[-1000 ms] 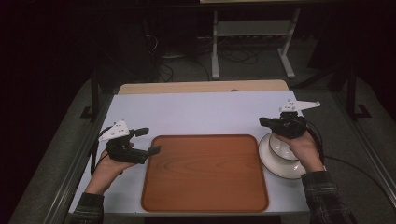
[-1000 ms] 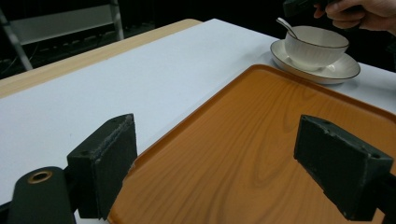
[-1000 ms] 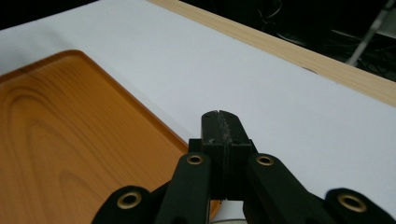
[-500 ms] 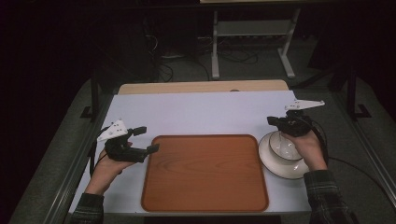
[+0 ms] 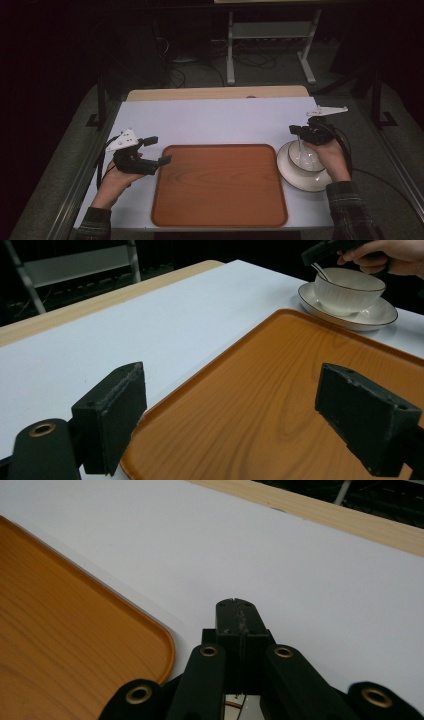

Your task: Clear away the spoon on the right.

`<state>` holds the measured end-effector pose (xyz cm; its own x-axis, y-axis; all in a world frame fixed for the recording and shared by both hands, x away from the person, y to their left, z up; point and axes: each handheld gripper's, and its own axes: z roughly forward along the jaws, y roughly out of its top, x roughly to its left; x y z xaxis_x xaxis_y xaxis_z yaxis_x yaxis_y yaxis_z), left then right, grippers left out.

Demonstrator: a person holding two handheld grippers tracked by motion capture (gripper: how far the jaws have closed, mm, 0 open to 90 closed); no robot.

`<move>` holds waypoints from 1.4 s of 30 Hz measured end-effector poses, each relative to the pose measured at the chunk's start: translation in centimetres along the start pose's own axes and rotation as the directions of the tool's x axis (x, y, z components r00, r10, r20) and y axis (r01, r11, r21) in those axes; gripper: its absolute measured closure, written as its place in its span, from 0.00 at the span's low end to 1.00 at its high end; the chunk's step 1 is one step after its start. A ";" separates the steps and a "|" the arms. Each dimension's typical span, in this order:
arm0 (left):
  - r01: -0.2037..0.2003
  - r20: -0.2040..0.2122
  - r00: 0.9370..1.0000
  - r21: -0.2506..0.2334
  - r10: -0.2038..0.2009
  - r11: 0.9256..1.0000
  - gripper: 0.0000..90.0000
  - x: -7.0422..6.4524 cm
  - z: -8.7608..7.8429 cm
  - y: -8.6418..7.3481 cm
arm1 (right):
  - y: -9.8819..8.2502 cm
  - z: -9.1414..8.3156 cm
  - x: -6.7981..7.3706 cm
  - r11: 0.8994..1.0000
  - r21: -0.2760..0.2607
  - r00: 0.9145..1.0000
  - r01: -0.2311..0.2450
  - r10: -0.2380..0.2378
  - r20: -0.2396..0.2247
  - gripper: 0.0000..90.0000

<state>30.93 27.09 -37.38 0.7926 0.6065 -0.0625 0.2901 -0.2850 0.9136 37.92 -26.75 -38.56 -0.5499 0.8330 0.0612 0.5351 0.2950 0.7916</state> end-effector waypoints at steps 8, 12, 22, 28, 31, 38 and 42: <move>-0.002 0.000 1.000 0.002 0.002 1.000 0.14 0.0 0.0 0.0 | -0.2 -0.1 -0.7 1.000 0.012 1.000 -0.015 0.015 0.026 1.00; 0.000 0.001 1.000 0.005 0.000 1.000 0.14 0.0 0.0 0.0 | -0.3 -0.3 -0.9 1.000 0.018 0.999 -0.019 0.019 0.037 1.00; -0.003 -0.003 1.000 0.012 0.003 1.000 0.14 0.0 0.1 -0.1 | -0.9 -1.2 -2.0 0.999 0.013 0.996 -0.041 0.040 0.078 1.00; 0.001 -0.006 1.000 0.018 -0.001 1.000 0.14 0.1 0.1 -0.1 | -1.5 -1.7 -2.6 0.998 0.012 0.994 -0.061 0.060 0.091 1.00; 0.000 -0.007 1.000 0.018 0.000 1.000 0.14 0.1 0.0 -0.1 | -1.8 -2.0 -2.9 0.997 0.010 0.992 -0.071 0.070 0.101 1.00; 0.004 -0.005 1.000 0.019 -0.004 1.000 0.14 0.1 0.0 -0.1 | -2.3 -2.7 -3.4 0.996 0.008 0.990 -0.089 0.088 0.113 1.00; 0.004 -0.003 1.000 0.019 -0.004 1.000 0.14 0.1 0.0 0.0 | -2.6 -3.2 -3.7 0.995 0.003 0.988 -0.103 0.102 0.118 1.00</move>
<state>30.97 27.15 -37.40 0.7900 0.6097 -0.0651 0.3035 -0.2965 0.9055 36.46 -32.09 -38.92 -0.4130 0.9081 0.0691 0.5909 0.2094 0.7791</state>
